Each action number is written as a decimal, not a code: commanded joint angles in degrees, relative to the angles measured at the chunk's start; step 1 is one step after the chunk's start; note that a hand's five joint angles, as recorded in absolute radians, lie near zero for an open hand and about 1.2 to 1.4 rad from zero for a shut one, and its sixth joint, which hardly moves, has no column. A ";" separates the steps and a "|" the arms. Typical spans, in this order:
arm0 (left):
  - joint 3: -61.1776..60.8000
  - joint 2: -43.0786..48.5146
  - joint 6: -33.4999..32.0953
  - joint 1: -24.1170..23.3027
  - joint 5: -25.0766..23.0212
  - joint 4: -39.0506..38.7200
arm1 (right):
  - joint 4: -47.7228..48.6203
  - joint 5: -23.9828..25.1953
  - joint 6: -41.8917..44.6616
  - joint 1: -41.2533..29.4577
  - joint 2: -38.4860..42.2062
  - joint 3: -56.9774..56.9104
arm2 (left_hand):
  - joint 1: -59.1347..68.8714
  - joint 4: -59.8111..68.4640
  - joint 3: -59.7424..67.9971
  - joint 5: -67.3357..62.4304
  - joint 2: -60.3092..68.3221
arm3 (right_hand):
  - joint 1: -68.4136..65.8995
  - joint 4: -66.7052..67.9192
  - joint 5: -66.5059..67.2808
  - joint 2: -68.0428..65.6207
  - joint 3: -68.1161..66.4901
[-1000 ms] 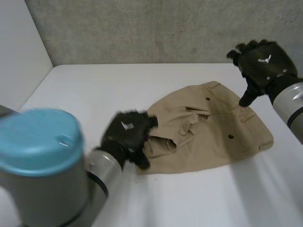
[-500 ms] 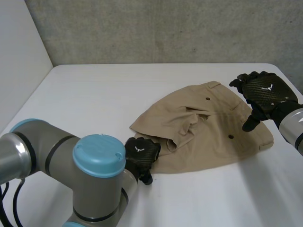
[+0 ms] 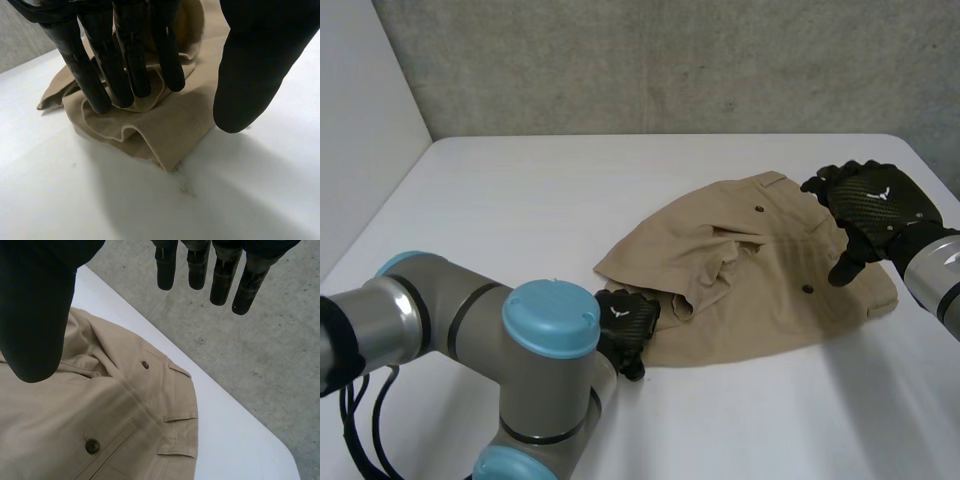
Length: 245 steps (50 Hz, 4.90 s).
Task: Fold the shorts.
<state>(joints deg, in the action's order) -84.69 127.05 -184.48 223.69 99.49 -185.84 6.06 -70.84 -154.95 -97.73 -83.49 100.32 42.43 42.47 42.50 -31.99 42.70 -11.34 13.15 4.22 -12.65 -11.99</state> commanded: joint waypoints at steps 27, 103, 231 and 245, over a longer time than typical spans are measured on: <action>3.65 3.73 -2.90 0.16 0.36 0.39 | 0.00 0.09 0.09 -0.26 0.52 0.22 | 13.37 13.33 13.30 -13.81 13.10 | 1.34 -3.15 -4.22 2.65 1.99; 9.89 -17.68 -3.78 10.18 2.20 5.57 | 5.81 -1.32 0.09 2.82 2.32 4.01 | 37.57 37.53 37.50 -38.01 37.30 | -68.66 66.85 65.78 -67.35 -68.01; 11.21 -0.31 3.60 1.31 -2.19 3.64 | -3.34 10.90 23.73 5.80 46.67 -41.26 | -21.95 -22.00 -22.03 21.52 -22.22 | -32.39 30.57 29.51 -31.08 -31.73; 10.86 -0.92 3.60 1.31 -2.11 3.99 | -4.48 11.25 21.01 5.45 41.06 -39.33 | -22.12 -22.17 -22.20 21.69 -22.39 | -68.66 66.85 65.78 -67.35 -68.01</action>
<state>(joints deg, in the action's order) -73.66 126.71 -180.91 225.08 97.30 -182.12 2.32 -59.92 -131.09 -92.13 -36.27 58.39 16.90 17.24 16.99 -7.29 17.14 -52.32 67.93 53.13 -67.09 -67.54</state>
